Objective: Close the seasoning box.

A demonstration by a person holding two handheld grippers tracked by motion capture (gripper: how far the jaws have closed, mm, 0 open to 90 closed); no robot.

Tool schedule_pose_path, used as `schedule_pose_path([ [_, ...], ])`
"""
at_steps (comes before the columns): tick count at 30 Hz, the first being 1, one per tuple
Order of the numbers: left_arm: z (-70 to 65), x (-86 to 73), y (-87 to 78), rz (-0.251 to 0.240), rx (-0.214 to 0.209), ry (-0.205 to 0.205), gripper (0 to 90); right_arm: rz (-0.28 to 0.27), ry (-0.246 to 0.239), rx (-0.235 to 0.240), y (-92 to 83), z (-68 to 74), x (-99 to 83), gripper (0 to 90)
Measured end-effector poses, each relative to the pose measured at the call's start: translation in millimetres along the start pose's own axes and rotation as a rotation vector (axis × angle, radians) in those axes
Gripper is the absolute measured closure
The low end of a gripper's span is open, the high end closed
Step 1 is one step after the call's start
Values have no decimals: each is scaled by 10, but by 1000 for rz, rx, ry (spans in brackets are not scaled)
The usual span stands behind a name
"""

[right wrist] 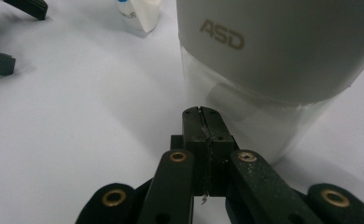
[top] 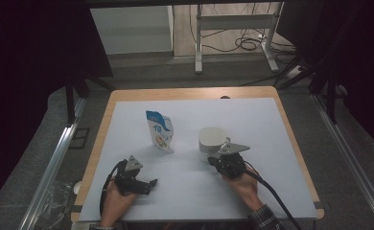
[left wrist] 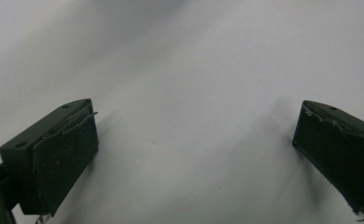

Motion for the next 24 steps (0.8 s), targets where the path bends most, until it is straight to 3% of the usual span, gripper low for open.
schedule_pose_path([
  [9,0,0,0,0,0,0,0,-2,3,-4,3,-14,5,876],
  [24,0,0,0,0,0,0,1,5,-5,6,-154,-3,43,584],
])
Point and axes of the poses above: each handheld gripper's, and its own axes: y roughly forward along the jaws, x roughly out of its top, z roughly to its left, the point moved 5 cm from there along y, roughly forward along the jaws, and after that the axes turned 9 degrees about -x, right-handed, at the moved point
